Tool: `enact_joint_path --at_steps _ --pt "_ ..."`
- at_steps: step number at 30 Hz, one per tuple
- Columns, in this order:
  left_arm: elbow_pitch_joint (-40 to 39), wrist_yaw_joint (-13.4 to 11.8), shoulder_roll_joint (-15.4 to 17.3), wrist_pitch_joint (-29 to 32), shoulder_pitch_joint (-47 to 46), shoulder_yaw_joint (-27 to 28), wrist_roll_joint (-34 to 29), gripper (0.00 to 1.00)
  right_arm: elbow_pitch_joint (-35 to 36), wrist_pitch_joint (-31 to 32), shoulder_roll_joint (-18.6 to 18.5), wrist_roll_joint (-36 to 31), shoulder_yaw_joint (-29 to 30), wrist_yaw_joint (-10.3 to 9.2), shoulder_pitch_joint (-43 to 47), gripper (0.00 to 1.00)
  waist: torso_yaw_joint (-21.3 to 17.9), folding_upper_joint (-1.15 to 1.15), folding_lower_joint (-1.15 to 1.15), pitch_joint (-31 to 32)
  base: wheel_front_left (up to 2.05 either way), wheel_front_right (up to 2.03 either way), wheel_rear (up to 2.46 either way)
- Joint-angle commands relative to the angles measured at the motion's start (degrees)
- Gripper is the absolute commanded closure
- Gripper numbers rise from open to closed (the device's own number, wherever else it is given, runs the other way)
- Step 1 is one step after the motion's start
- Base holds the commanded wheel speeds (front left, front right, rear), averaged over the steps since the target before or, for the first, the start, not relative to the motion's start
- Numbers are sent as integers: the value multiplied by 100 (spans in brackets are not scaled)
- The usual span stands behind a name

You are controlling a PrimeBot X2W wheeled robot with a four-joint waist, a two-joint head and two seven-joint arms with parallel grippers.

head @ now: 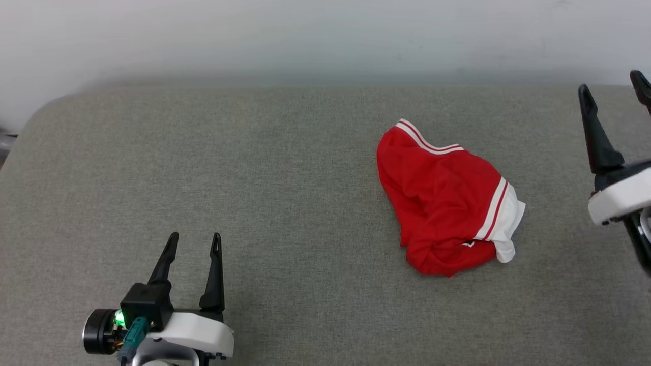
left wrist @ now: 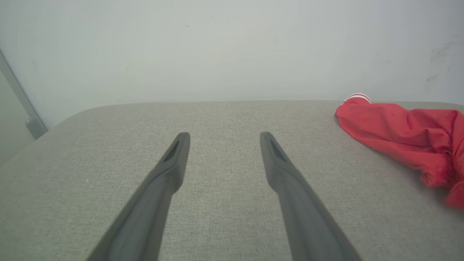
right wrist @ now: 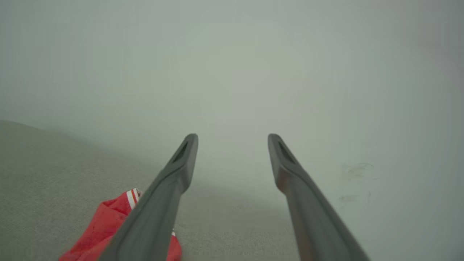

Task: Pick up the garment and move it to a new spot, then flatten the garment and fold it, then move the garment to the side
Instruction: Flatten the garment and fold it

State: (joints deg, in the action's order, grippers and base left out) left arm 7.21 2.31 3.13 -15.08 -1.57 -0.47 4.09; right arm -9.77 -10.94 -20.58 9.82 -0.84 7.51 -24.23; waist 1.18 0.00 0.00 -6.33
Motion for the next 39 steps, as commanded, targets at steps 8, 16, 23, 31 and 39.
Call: enact_joint_path --at_steps 8,16,23,31,39 --pt "-214 5 -21 -13 -339 7 -3 0 -466 2955 -1438 1660 -1908 -5 -1130 0 96 0 0 -589 0 0 0" --pt "-339 -15 -27 -13 -689 -111 69 0 -314 5474 -2193 3113 -2772 -4 -1589 0 240 0 0 -1132 0 0 0" --pt "-357 -55 -27 -13 -947 -260 167 0 -594 6143 -2033 3152 -3064 -4 -1982 0 432 0 0 -1603 0 0 0" --pt "-278 -157 -28 -13 -1045 -365 267 0 -1374 6015 -1803 3208 -3848 7 -1422 0 604 0 0 -1776 0 0 0" --pt "-248 -191 -28 -13 -885 -306 250 0 -937 4502 -2391 3348 -3684 -7 -1924 100 363 0 0 -1455 0 0 0"
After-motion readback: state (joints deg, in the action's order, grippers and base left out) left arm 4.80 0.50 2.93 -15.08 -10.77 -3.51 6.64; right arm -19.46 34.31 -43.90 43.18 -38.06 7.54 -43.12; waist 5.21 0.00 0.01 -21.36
